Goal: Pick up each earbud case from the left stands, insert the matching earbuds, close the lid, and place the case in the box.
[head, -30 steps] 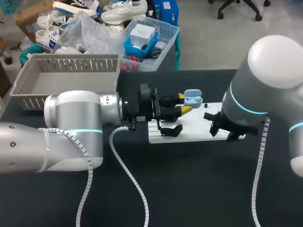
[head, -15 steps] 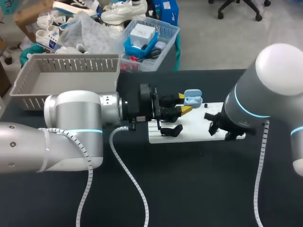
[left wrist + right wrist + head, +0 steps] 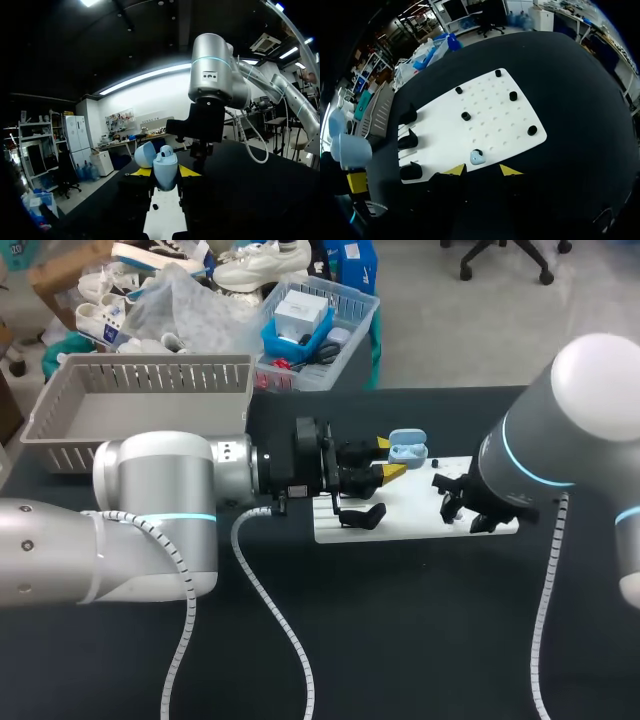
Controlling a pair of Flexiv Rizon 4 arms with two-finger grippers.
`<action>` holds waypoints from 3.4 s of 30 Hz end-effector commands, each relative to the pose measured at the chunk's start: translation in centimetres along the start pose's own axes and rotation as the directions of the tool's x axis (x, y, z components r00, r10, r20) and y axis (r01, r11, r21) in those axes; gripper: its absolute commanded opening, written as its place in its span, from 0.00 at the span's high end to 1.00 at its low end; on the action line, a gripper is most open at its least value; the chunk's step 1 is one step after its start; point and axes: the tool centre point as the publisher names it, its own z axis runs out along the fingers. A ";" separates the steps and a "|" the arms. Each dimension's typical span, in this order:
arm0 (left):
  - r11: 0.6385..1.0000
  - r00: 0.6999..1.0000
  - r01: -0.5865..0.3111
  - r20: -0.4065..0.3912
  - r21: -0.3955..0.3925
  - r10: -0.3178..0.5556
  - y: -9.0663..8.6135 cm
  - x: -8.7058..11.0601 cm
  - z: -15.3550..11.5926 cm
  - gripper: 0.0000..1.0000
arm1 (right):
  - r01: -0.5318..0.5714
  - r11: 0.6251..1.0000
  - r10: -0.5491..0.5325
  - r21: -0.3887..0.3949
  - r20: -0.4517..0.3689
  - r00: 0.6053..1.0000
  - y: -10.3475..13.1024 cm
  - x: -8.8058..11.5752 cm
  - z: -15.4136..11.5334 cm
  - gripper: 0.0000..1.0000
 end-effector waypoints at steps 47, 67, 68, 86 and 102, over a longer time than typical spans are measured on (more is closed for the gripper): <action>1.000 1.000 -0.001 0.001 -0.005 0.001 -0.1 0.0 0.0 1.00 | 0.013 0.998 -0.013 -0.055 -0.009 1.000 0.7 -1.1 2.2 0.91; 1.000 1.000 -0.001 0.001 -0.005 0.001 -0.1 0.0 0.0 1.00 | 0.013 0.999 -0.013 -0.034 0.002 1.000 0.5 -0.1 -0.2 1.00; 1.000 1.000 -0.001 0.001 -0.005 0.001 -0.1 0.0 0.0 1.00 | 0.013 0.999 -0.013 -0.033 0.003 1.000 0.5 0.0 -0.3 1.00; 1.000 1.000 -0.001 0.001 -0.005 0.001 -0.1 0.0 0.0 1.00 | 0.270 0.963 -0.270 -0.011 -0.054 0.961 1.7 3.5 -4.7 1.00; 1.000 1.000 -0.001 0.001 -0.005 0.001 -0.1 0.0 0.0 1.00 | 0.568 0.821 -0.570 -0.054 -0.128 0.812 4.6 5.3 -8.4 1.00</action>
